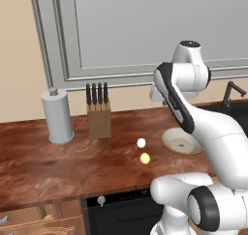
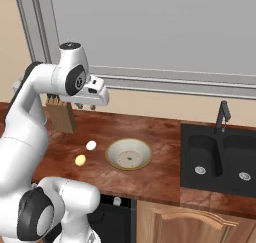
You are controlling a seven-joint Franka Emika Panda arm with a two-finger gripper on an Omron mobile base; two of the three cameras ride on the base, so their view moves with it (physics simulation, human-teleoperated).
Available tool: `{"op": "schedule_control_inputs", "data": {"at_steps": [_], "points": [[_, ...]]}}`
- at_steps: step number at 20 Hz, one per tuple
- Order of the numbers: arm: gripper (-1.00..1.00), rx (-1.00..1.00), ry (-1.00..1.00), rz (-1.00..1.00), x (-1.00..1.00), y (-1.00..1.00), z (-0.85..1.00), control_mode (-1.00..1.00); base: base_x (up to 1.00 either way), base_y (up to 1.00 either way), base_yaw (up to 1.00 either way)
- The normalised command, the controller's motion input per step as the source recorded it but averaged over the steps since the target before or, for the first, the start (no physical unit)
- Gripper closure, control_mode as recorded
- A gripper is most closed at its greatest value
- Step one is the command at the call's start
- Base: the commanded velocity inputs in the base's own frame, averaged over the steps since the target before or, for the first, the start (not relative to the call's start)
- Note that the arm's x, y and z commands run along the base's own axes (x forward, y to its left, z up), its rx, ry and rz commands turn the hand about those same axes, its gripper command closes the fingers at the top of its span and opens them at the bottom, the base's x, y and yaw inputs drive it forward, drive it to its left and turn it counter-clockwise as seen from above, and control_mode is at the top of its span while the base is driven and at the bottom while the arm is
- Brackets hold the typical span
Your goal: Gather the eggs and milk located in the vicinity of the sink area and place them right next to the bowl.
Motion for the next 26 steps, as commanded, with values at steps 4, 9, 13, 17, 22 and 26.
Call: {"op": "schedule_control_inputs", "data": {"at_steps": [4, 9, 13, 17, 22, 26], "points": [[-1.00, 0.00, 0.00, 0.00, 0.00, 0.08, -0.06, -1.00, 0.00, 0.00, 0.00], [-1.00, 0.00, 0.00, 0.00, 0.00, 0.15, -0.21, -1.00, 0.00, 0.00, 0.00], [-1.00, 0.00, 0.00, 0.00, 0.00, 0.14, -0.27, -1.00, 0.00, 0.00, 0.00], [-1.00, 0.00, 0.00, 0.00, 0.00, 0.21, -0.32, -1.00, 0.00, 0.00, 0.00], [-1.00, -0.04, 0.00, 0.00, 0.00, 0.30, -0.30, -1.00, 0.00, 0.00, 0.00], [-1.00, -0.06, 0.00, 0.00, 0.00, 0.28, -0.35, -1.00, 0.00, 0.00, 0.00]]}}
